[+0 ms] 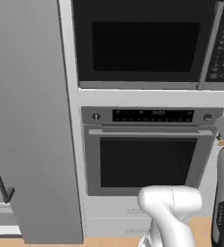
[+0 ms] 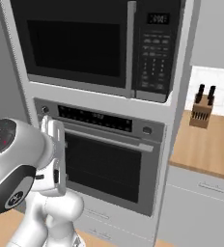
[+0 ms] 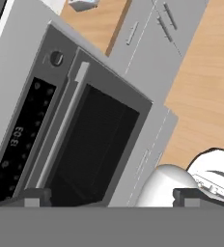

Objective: Take the meat container that has the chicken drumstick and place it on the second highest rack of the freezer. Then take the vegetable container that has the sweet potato and lime and place it on the highest rack of the freezer.

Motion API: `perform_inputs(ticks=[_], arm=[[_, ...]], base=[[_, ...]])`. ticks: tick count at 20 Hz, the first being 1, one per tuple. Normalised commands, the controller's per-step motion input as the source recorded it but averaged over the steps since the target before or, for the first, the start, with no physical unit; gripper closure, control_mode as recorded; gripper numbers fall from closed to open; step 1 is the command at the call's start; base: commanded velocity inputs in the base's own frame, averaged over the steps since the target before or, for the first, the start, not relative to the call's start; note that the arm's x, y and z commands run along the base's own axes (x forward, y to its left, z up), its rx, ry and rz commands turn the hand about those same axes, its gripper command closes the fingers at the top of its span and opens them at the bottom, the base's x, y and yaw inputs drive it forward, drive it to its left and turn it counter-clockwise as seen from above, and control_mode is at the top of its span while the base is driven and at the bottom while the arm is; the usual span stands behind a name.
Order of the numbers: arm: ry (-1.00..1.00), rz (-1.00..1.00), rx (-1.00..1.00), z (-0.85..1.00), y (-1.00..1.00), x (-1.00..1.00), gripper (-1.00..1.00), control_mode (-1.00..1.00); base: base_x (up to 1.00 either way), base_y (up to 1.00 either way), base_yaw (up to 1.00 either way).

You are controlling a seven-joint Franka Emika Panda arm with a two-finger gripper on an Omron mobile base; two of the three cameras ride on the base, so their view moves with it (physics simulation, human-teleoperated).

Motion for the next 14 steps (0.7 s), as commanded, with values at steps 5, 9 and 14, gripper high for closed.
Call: perform_inputs(ticks=[5, 9, 14], arm=[[0.0, 0.0, 0.0, 0.0, 0.0, 0.0, -1.0, 1.0], [0.0, 0.0, 0.0, 0.0, 0.0, 0.0, -1.0, 1.0], [0.0, 0.0, 0.0, 0.0, 0.0, 0.0, -1.0, 1.0]], base=[[-0.09, -1.0, -0.04], [-0.02, -1.0, -0.02], [0.0, -1.0, 0.0]])
